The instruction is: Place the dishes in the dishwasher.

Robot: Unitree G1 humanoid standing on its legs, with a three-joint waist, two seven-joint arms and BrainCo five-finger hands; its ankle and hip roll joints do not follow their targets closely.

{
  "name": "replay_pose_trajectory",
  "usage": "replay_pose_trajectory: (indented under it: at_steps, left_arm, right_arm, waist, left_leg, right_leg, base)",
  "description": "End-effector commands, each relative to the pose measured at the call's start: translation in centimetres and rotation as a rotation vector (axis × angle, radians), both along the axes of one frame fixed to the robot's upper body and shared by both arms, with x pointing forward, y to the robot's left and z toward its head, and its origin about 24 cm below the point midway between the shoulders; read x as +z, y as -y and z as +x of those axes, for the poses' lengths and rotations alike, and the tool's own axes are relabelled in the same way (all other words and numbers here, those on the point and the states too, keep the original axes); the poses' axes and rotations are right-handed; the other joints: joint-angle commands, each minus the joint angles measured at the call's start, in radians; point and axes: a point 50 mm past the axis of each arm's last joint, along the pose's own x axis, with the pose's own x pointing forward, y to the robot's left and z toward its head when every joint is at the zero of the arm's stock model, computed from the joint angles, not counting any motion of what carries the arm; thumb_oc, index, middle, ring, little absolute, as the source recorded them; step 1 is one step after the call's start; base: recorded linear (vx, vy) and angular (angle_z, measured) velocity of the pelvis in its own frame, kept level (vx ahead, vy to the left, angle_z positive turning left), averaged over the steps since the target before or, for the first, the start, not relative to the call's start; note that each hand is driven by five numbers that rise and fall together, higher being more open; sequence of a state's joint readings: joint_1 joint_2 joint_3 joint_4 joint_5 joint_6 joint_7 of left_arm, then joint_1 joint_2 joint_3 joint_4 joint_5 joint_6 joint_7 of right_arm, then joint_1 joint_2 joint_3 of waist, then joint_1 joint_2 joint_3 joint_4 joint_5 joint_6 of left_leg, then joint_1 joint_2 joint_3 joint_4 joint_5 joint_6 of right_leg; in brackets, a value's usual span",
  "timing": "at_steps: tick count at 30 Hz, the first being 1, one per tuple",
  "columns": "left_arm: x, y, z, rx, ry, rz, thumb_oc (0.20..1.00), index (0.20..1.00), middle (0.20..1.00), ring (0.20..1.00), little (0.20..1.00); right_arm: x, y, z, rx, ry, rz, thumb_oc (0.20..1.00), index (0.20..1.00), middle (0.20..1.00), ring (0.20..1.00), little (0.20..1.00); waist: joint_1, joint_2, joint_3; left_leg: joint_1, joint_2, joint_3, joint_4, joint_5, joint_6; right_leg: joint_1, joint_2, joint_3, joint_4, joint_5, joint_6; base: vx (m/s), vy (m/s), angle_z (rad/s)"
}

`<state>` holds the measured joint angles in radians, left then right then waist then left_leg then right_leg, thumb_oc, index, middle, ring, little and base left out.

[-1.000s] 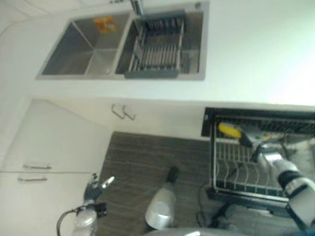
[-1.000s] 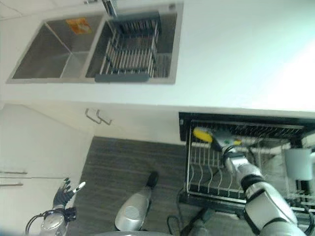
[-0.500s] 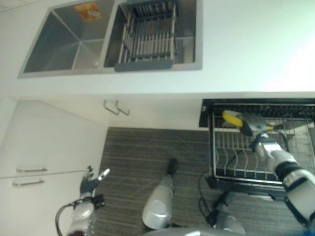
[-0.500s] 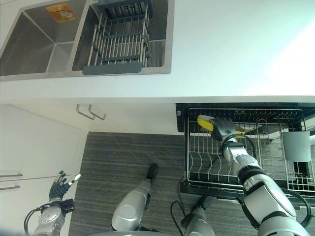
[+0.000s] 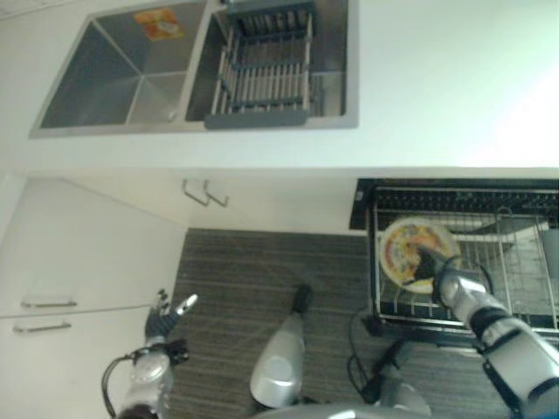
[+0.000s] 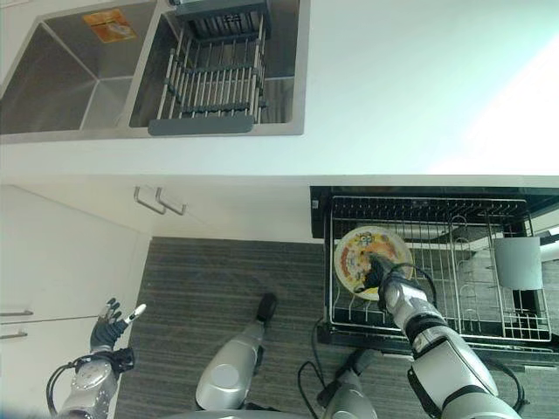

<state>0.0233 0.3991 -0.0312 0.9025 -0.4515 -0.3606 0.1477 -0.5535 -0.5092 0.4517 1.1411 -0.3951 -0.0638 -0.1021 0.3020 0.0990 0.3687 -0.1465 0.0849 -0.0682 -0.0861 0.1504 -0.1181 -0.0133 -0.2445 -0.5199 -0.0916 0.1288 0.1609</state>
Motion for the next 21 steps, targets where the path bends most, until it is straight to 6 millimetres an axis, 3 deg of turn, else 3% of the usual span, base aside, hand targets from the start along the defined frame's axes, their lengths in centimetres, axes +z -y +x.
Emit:
replay_pose_trajectory:
  at_steps: [1,3,4,11,17,21]
  left_arm:
    - [0.9,-0.6,1.5,-0.020,0.017,0.058,1.000,1.000,1.000,1.000,1.000]
    - [0.8,-0.5,1.4,-0.014,0.007,0.051,1.000,1.000,1.000,1.000,1.000]
    - [0.5,-0.5,1.0,-0.006,-0.007,0.043,1.000,1.000,1.000,1.000,1.000]
    - [-0.5,-0.5,-0.6,0.009,-0.048,0.009,1.000,1.000,1.000,1.000,1.000]
    - [-0.8,-0.9,-1.8,0.060,-0.078,-0.017,1.000,1.000,1.000,1.000,1.000]
    - [-1.0,-1.8,-3.7,0.145,-0.104,-0.008,1.000,1.000,1.000,1.000,1.000]
  right_arm:
    - [0.9,0.5,0.7,-0.046,0.012,0.044,1.000,1.000,1.000,1.000,1.000]
    - [1.3,1.2,0.8,-0.158,0.053,0.204,1.000,1.000,1.000,1.000,1.000]
    - [1.8,1.9,0.9,-0.268,0.085,0.380,1.000,1.000,1.000,1.000,1.000]
    - [4.0,3.9,1.3,-0.407,0.162,0.728,1.000,1.000,1.000,1.000,1.000]
    - [4.2,4.1,0.4,-0.420,0.125,0.812,1.000,1.000,1.000,1.000,1.000]
    - [4.0,2.9,-2.1,-0.389,0.148,0.880,1.000,1.000,1.000,1.000,1.000]
  waist:
    - [0.005,-0.004,-0.007]
    - [-0.005,-0.008,-0.012]
    - [-0.014,-0.010,-0.016]
    - [-0.045,-0.032,-0.035]
    - [-0.087,-0.082,-0.055]
    - [-0.149,-0.146,-0.080]
  left_leg:
    - [0.004,-0.038,0.085,-0.001,-0.095,0.026]
    - [0.015,-0.033,0.094,-0.001,-0.098,0.026]
    - [0.026,-0.029,0.099,-0.001,-0.101,0.027]
    - [0.051,-0.017,0.121,-0.001,-0.109,0.026]
    - [0.086,0.003,0.157,-0.001,-0.122,0.025]
    - [0.124,0.031,0.200,-0.001,-0.136,0.026]
  right_leg:
    - [-0.011,-0.025,0.030,0.078,-0.085,0.038]
    - [-0.010,-0.025,0.037,0.081,-0.083,0.036]
    - [-0.009,-0.023,0.046,0.083,-0.084,0.033]
    - [-0.010,-0.012,0.076,0.089,-0.085,0.023]
    - [0.001,0.004,0.107,0.090,-0.084,0.024]
    - [0.026,0.032,0.144,0.077,-0.075,0.029]
  base:
    - [0.08,0.029,0.01]
    - [0.08,0.065,0.00]
    - [0.08,0.077,-0.01]
    - [0.05,0.059,-0.08]
    - [0.07,0.036,-0.17]
    - [0.09,-0.043,-0.41]
